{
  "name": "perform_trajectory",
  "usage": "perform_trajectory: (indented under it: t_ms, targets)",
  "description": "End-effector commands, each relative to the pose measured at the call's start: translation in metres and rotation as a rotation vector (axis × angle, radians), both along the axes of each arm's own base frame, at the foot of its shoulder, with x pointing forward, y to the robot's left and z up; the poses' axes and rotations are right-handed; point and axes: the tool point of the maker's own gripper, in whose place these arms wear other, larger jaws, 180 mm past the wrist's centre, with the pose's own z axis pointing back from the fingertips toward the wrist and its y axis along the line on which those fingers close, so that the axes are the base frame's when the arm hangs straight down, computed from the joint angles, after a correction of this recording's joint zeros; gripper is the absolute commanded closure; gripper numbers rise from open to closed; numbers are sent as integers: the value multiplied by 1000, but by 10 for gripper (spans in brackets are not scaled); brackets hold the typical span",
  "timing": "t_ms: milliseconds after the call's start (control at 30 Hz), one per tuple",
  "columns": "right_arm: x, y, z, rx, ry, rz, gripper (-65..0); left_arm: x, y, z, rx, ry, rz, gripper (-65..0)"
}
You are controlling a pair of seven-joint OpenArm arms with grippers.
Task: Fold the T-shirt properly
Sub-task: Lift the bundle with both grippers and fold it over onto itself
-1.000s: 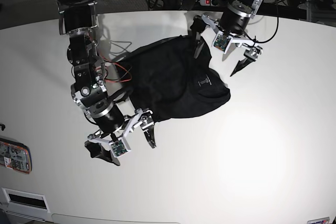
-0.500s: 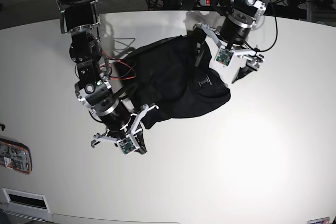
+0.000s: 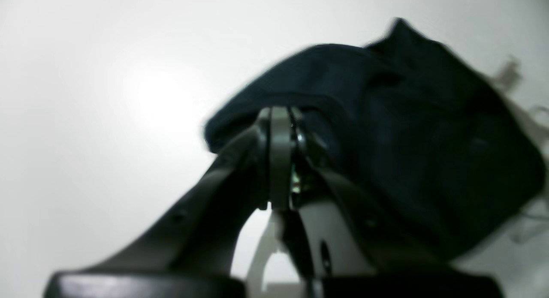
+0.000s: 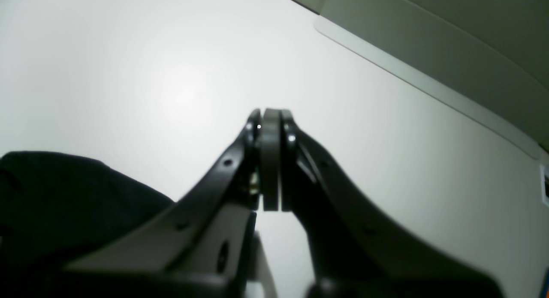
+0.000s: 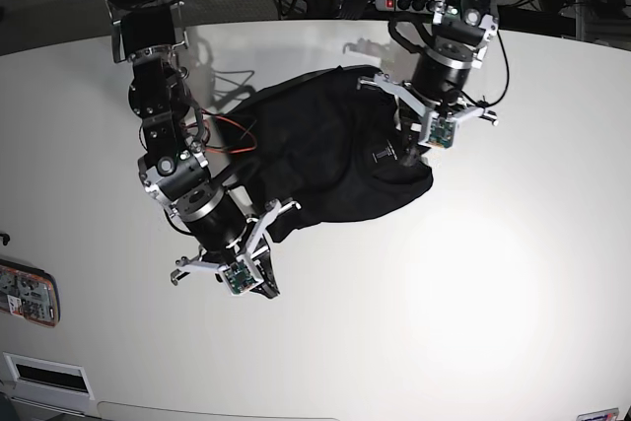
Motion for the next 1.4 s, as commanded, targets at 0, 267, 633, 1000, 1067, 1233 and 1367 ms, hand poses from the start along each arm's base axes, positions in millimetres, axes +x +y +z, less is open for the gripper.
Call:
perform_trajectory:
  t_ms: [0,267,633,1000,1067,1233,1367]
  targets:
    - [6,0,14,18,-43,0,0,3,-5,11,-19,-41,-6,0]
    - [1,0,-49,-48,178,-22,0,-23,-57,4,-96,17,-133,0]
    - [9,18,-82,-120,293,25,0,-43,-61,-21,-89,100,-138,0]
    - [7,24,-144,-169,472,34,0,-71,-73,-105,-35,310,-192,0]
    - [10,21,-148,-176,485,28,0,-69,-74,-111,-27,318,-199,0]
    - [14,21,-149,-163,472,27,0,-56,-68,-115,-9,307,-192,0]
    - [13,19,-146,-167,459,28,0,-37,-41,-113,21,281,-127,0]
